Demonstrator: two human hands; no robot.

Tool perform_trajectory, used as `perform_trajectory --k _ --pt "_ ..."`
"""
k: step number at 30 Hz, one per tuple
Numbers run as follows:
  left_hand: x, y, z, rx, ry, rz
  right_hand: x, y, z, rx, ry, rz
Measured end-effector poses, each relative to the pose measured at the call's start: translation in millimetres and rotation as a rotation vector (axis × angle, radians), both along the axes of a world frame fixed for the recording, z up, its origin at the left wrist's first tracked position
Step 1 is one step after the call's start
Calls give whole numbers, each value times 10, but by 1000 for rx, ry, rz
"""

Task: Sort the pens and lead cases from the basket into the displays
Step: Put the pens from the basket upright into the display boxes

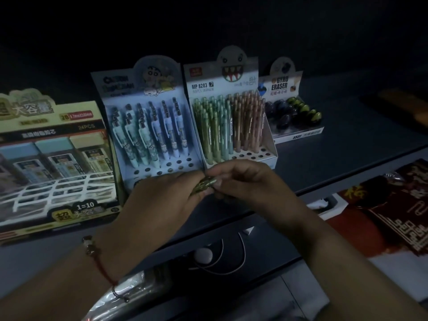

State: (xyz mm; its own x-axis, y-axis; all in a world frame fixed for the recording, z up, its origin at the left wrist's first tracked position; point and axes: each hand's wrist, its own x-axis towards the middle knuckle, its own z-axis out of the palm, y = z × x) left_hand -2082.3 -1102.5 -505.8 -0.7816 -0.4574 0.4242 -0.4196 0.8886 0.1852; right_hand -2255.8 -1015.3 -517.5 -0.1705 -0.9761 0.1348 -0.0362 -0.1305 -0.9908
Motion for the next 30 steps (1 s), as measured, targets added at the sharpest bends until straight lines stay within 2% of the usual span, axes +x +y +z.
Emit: perform_trajectory --k 4,9,11,15,19,23,27,30 --pt "13 35 39 19 35 -38 -8 49 -9 23 -69 -18" --pt "10 18 3 -28 -10 -34 -71 78 13 83 65 -32" --pt "33 13 58 -22 -15 2 -178 108 89 98 58 -97" --pt "129 -71 142 124 -14 73 -469 144 205 152 -67 -277" --pt "137 -120 116 167 -102 113 -627 127 173 155 -240 -386" --pt "104 -44 78 203 -73 80 -673 113 172 117 -383 -447" --pt "96 15 50 225 -18 59 -668 99 179 83 -441 -472" --pt "89 21 47 180 -50 51 -651 81 175 38 -448 -497"
